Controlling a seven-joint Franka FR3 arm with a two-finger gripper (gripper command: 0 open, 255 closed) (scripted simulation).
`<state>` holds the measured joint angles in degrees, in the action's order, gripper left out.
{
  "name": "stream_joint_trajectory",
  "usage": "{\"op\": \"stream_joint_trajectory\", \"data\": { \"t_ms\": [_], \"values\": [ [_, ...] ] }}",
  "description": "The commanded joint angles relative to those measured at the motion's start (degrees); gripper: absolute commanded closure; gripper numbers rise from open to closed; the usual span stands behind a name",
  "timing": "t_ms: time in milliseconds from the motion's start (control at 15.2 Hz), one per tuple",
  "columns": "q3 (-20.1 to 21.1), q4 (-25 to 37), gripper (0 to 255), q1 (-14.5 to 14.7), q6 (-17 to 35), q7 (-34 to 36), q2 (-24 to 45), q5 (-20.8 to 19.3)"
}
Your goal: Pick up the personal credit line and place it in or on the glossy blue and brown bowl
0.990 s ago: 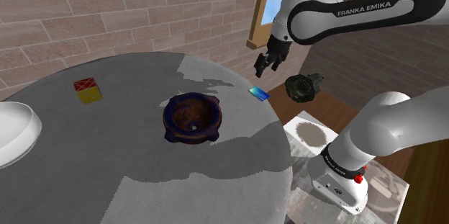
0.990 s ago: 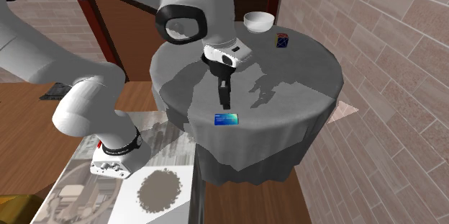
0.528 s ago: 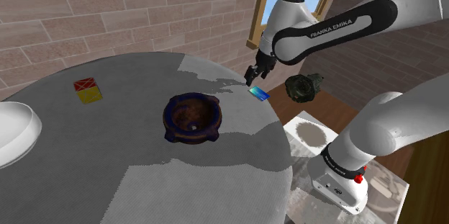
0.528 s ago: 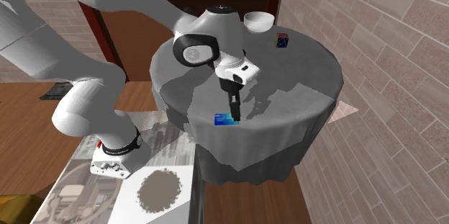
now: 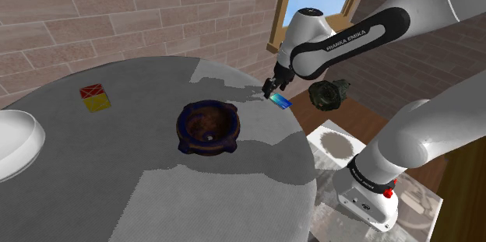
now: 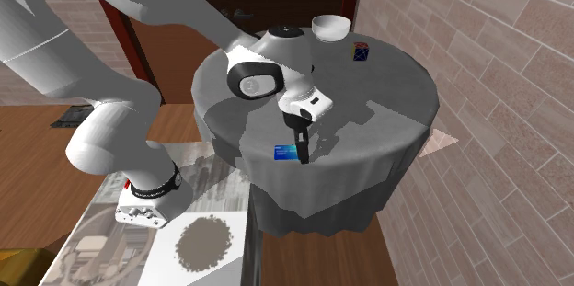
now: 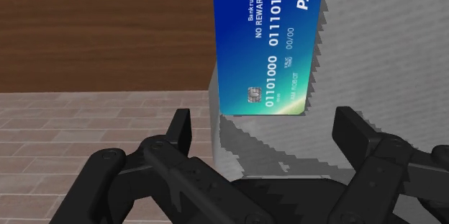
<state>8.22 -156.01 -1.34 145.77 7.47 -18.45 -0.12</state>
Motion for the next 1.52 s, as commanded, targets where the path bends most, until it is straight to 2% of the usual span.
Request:
{"op": "stream_joint_trajectory", "data": {
  "t_ms": [0,264,330,924,1452],
  "values": [
    [0.0,0.0,0,0.0,0.1,0.1,0.1,0.0],
    [0.0,0.0,0,0.0,0.1,0.0,0.1,0.0],
    [0.0,0.0,255,0.0,0.1,0.0,0.1,0.0],
    [0.0,0.0,255,0.0,0.1,0.1,0.1,0.0],
    [-0.5,2.8,255,0.5,-7.6,-0.8,-4.9,0.7]
  ]
}}
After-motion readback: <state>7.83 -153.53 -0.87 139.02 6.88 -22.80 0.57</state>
